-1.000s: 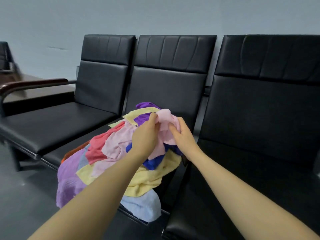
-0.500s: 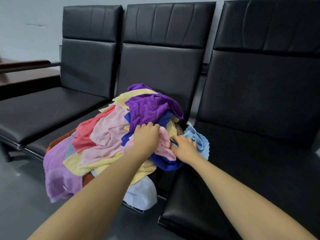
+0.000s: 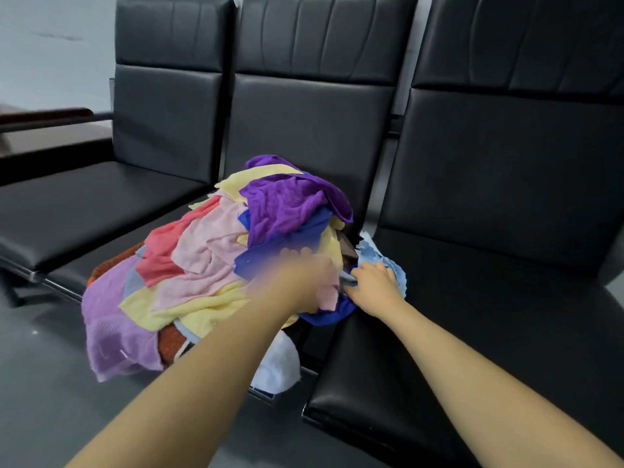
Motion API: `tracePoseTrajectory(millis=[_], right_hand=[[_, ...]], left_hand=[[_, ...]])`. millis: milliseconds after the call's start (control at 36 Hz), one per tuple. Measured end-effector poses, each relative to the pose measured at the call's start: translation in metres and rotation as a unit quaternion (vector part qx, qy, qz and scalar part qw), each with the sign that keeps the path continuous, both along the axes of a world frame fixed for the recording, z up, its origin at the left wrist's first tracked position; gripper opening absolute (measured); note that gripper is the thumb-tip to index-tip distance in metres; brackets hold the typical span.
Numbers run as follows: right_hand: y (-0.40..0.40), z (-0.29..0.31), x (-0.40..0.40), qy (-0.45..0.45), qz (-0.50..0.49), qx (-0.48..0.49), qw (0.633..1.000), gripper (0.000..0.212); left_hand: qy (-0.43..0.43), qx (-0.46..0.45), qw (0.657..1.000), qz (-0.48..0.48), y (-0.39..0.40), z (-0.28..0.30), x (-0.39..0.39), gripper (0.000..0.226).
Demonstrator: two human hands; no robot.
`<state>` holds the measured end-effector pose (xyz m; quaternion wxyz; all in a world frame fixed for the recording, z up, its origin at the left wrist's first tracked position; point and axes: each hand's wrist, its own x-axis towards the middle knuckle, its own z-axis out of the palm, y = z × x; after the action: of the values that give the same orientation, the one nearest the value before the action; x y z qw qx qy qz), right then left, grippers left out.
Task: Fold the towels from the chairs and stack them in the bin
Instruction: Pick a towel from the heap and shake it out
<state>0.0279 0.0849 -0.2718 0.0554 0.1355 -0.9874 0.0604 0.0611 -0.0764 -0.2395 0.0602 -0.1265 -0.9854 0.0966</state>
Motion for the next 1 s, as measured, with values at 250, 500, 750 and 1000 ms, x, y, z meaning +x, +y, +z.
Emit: tracePoseTrajectory(millis=[250,500,750,1000], right_hand=[[0.02,0.007,0.021,0.062,-0.014,0.027,0.998,0.013],[0.089,0.018,0.042,0.082,-0.126,0.025,0.988,0.015],[0.181,0.022,0.046,0.136,-0.237,-0.053,0.961,0.02],[0.226,0.019,0.028,0.041,-0.181,-0.282,0.941,0.056]], left_hand=[[0.058,0.031,0.998,0.003,0.014,-0.003,0.02,0.048],[0.096,0.103,0.988,-0.069,0.092,0.013,0.019,0.05],[0.069,0.23,0.968,-0.068,0.19,0.0,-0.01,0.058],[-0.087,0.438,0.892,-0.072,0.236,0.008,-0.038,0.077]])
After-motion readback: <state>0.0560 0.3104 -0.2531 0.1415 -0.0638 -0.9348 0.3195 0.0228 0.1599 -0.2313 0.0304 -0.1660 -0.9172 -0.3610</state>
